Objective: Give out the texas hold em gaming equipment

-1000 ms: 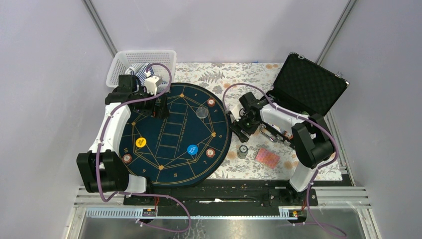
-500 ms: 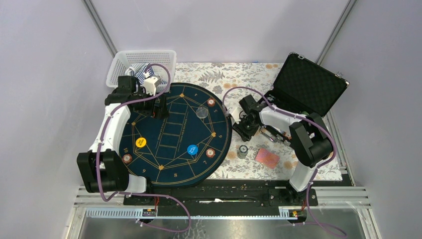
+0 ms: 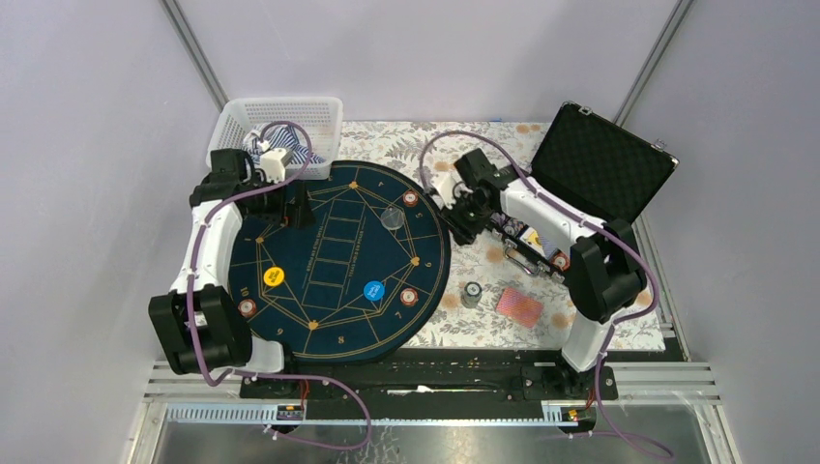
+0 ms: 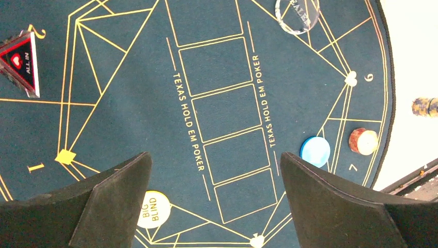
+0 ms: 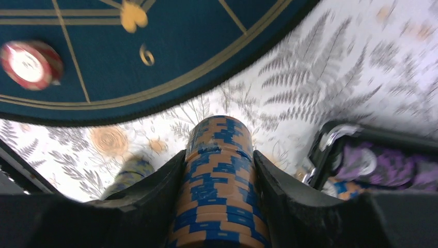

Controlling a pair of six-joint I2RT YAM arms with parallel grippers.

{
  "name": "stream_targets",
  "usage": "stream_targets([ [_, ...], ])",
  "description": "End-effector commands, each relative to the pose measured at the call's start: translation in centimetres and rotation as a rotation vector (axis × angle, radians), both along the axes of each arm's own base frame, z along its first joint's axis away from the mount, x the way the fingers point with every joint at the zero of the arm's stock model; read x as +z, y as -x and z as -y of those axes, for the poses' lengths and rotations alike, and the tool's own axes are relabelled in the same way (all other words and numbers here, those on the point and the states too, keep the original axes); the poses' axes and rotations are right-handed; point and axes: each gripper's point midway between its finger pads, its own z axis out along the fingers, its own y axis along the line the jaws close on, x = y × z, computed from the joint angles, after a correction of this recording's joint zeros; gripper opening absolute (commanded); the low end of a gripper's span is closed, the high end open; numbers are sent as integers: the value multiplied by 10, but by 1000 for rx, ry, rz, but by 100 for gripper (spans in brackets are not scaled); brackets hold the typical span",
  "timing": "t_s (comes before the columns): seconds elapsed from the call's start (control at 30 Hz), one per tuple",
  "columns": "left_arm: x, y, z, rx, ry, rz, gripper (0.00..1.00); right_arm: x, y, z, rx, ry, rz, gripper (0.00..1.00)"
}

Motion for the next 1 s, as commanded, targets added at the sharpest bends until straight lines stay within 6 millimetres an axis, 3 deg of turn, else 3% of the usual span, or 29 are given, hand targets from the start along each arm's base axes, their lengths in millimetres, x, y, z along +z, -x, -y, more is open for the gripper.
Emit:
stream_targets([
  [0.0,7,-14,-11,42,36,27,99,42,-4,-47,81,-69,35,16],
  [0.2,17,-25,-42,127,89,24,99,64,-15,-114,169,-117,95,16],
  [0.43,34,-31,-92,220,100,65,99,44,-5,-190,272,-113,94,17],
  [0.53,34,-29,-101,234,123,57,99,34,-6,-214,299,-106,112,17],
  [0.77,28,-24,-106,243,133,47,99,6,-1,-253,351,-80,142,20],
  [0.97,25,-22,-110,247,136,46,99,-16,4,-263,383,-29,178,21],
])
